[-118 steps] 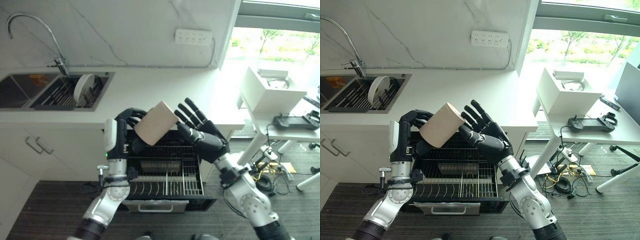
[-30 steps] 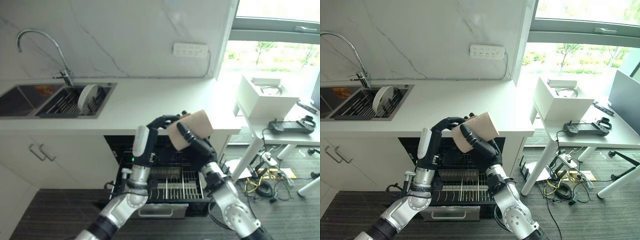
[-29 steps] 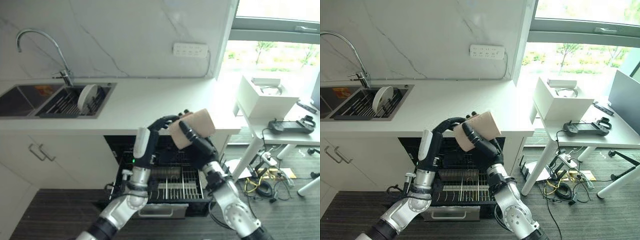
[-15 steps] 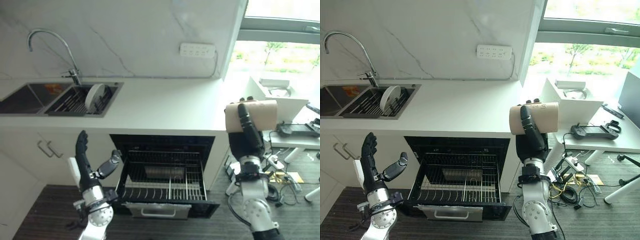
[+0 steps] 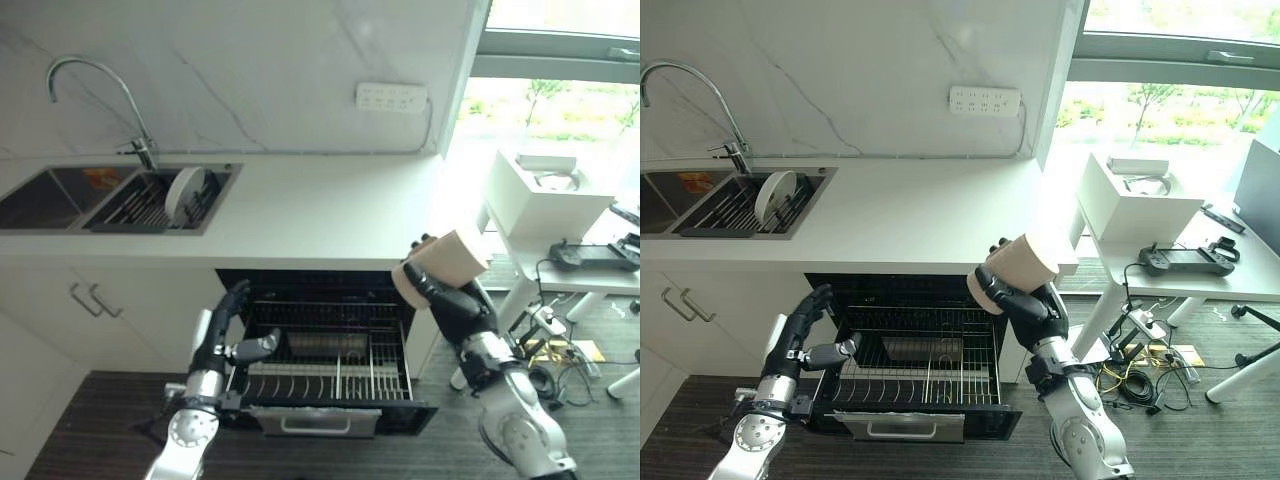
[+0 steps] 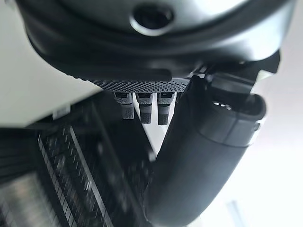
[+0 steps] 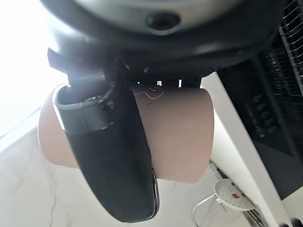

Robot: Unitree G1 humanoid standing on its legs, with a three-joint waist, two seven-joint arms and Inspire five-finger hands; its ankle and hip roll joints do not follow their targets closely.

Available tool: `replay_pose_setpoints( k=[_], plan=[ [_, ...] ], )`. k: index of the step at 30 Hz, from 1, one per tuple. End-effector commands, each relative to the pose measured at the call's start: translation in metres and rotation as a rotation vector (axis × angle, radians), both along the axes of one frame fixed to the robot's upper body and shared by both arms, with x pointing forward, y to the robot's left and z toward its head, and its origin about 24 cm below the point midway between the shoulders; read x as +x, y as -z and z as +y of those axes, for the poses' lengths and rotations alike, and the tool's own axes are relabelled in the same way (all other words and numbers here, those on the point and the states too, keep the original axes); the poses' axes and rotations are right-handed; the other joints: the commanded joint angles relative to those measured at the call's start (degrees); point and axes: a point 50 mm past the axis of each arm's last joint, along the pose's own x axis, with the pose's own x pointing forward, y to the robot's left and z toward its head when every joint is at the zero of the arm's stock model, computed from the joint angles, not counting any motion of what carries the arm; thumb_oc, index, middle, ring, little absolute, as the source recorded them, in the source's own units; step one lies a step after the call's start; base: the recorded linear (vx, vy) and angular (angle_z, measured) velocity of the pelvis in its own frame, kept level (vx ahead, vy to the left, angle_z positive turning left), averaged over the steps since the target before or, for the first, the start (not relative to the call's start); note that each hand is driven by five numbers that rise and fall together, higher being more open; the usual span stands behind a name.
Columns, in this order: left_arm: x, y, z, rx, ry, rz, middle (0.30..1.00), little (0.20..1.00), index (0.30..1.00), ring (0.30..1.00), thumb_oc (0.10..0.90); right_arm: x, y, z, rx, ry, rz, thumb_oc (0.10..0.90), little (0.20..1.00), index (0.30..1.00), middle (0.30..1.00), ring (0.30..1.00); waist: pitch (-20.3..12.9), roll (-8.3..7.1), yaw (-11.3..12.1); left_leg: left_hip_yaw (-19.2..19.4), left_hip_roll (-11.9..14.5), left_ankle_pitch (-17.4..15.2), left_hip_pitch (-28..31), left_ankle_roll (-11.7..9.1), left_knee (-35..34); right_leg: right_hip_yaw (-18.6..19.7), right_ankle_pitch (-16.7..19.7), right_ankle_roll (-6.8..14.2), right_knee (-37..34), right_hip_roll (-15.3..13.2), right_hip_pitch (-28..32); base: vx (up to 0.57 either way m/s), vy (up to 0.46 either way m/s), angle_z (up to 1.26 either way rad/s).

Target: Place the dishes in the dishwasher.

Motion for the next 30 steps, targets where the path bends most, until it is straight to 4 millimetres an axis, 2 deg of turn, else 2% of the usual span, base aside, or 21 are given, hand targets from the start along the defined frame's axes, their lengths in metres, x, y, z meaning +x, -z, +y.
replay_pose_setpoints(
  k=[1,4,6,13,16,19,23,26,27,29,30],
  plan=[
    [0.035,-0.046,-0.008,0.086,0.19,-0.124,0.9,0.9,0.9,0.9,0.8,0.017,-0.055,-0.008,-0.027,-0.007,-0.297,0.4,0.3,0.3,0.3,0.3,0.0,0.73,-1.2,-2.1,-0.1,-8.2,1.6,0.4,5.5,-0.8,2.2,4.0,-3.8,-0.8,4.0,-0.03,0.03,-0.03],
    [0.039,-0.043,-0.007,0.181,0.235,-0.064,0.9,0.9,0.9,0.9,0.8,0.016,-0.056,-0.008,-0.041,-0.018,-0.298,0.4,0.3,0.3,0.3,0.3,0.0,1.11,-1.9,-1.7,0.0,-8.2,1.7,0.5,5.5,-0.5,2.2,4.1,-3.8,-0.7,3.9,-0.01,0.003,-0.02],
    [0.047,-0.035,-0.005,0.31,0.242,0.015,0.9,0.9,0.9,0.9,0.8,0.016,-0.056,-0.003,-0.053,-0.048,-0.302,0.4,0.3,0.3,0.3,0.3,-0.1,1.4,-2.9,-1.2,0.2,-8.3,1.8,0.5,5.5,0.0,2.1,4.3,-3.8,-0.4,3.7,-0.02,-0.004,-0.07],
    [0.056,-0.017,-0.004,0.453,0.238,0.143,0.9,0.9,0.9,0.9,0.8,0.018,-0.057,0.003,-0.057,-0.074,-0.3,0.4,0.3,0.3,0.3,0.3,-0.2,1.63,-3.9,-0.4,0.3,-8.5,2.1,0.6,5.5,0.9,2.2,4.5,-3.8,-0.1,3.5,0.0,-0.002,-0.05],
    [0.058,0.001,0.001,0.581,0.195,0.2,0.9,0.9,0.9,0.9,0.8,0.02,-0.056,0.008,-0.049,-0.084,-0.301,0.4,0.3,0.3,0.3,0.3,-0.4,1.64,-5.0,0.5,0.5,-8.7,2.3,0.6,5.5,1.7,2.2,4.6,-3.8,0.3,3.3,-0.01,-0.012,-0.05],
    [0.054,0.018,0.0,0.56,0.199,0.287,0.9,0.9,0.9,0.9,0.8,0.02,-0.055,0.01,-0.048,-0.094,-0.298,0.4,0.3,0.3,0.3,0.3,-0.5,1.59,-5.6,1.0,0.7,-8.7,2.4,0.6,5.5,2.1,2.2,4.5,-3.8,0.5,3.1,-0.01,-0.005,-0.13],
    [0.033,0.064,-0.004,0.52,0.276,0.57,0.9,0.9,0.9,0.9,0.8,0.021,-0.054,0.015,-0.05,-0.121,-0.289,0.4,0.3,0.3,0.3,0.3,-0.8,1.8,-7.2,2.1,1.1,-8.8,2.8,0.7,5.5,3.1,2.3,4.5,-3.8,1.0,2.9,0.02,0.011,-0.14],
    [0.007,0.095,-0.015,0.252,0.399,0.903,0.9,0.9,0.9,0.9,0.8,0.022,-0.053,0.019,-0.051,-0.145,-0.276,0.4,0.3,0.3,0.3,0.3,-0.9,2.02,-8.4,2.9,1.3,-9.0,3.2,0.8,5.5,3.6,2.2,4.5,-3.8,1.3,2.7,0.04,0.013,-0.16],
    [-0.017,0.113,-0.023,0.125,0.468,1.115,0.9,0.9,0.9,0.9,0.8,0.023,-0.051,0.024,-0.055,-0.165,-0.269,0.4,0.3,0.3,0.3,0.3,-1.0,2.38,-9.3,3.6,1.5,-9.3,3.5,0.9,5.5,3.9,2.1,4.5,-3.8,1.5,2.6,0.05,0.015,-0.15],
    [-0.023,0.116,-0.024,0.098,0.489,1.163,0.9,0.9,0.9,0.9,0.8,0.023,-0.051,0.024,-0.056,-0.17,-0.268,0.4,0.3,0.3,0.3,0.3,-1.1,2.46,-9.6,3.7,1.6,-9.3,3.6,1.0,5.5,4.1,2.0,4.5,-3.8,1.5,2.6,0.03,0.016,-0.19],
    [-0.033,0.12,-0.024,0.046,0.552,1.262,0.9,0.9,0.9,0.9,0.8,0.023,-0.052,0.023,-0.057,-0.178,-0.264,0.4,0.3,0.3,0.3,0.3,-1.1,2.61,-10.0,4.2,1.8,-9.5,3.7,0.9,5.5,4.1,1.9,4.5,-3.8,1.5,2.6,0.02,0.014,-0.15]
  ],
)
